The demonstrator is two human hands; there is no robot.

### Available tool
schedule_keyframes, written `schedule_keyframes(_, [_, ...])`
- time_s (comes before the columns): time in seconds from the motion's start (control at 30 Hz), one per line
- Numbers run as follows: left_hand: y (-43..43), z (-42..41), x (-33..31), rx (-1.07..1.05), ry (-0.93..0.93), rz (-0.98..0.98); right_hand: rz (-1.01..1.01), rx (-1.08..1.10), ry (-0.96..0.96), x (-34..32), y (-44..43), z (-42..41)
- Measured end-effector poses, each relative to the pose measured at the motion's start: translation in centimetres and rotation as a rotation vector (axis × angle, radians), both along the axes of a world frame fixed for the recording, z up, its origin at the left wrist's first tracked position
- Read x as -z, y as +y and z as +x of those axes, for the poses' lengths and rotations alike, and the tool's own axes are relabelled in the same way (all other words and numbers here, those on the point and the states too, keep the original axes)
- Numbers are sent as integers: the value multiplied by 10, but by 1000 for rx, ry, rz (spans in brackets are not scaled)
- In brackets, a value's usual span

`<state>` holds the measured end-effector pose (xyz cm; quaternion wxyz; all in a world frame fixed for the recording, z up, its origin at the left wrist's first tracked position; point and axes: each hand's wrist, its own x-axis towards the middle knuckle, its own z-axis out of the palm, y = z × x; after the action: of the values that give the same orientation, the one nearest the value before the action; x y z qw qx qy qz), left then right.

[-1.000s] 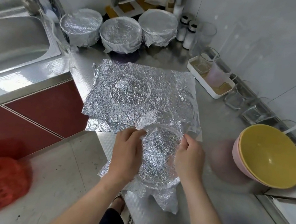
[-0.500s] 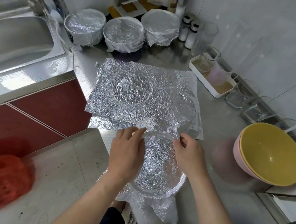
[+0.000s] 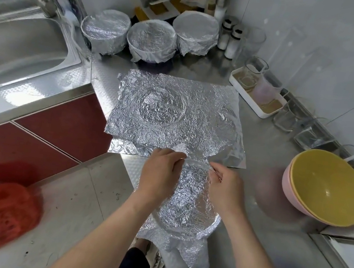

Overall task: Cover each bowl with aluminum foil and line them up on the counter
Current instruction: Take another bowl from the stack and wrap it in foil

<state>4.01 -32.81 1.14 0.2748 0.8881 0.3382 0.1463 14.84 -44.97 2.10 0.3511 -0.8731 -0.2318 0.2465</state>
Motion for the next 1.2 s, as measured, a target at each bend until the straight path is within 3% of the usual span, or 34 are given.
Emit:
schedule_keyframes(0.27, [2, 7, -1, 57, 11, -23, 39, -108, 201, -6, 12, 15])
schedule_keyframes(0.5, [11, 12, 3, 172, 92, -34, 41, -96, 163, 0, 16, 14])
schedule_keyframes(0.97, [18, 16, 7, 231, 70, -160, 102, -138, 106, 4, 15, 17])
schedule_keyframes(1.2, [21, 25, -5, 484, 185, -111, 94, -155, 74, 3, 10, 17])
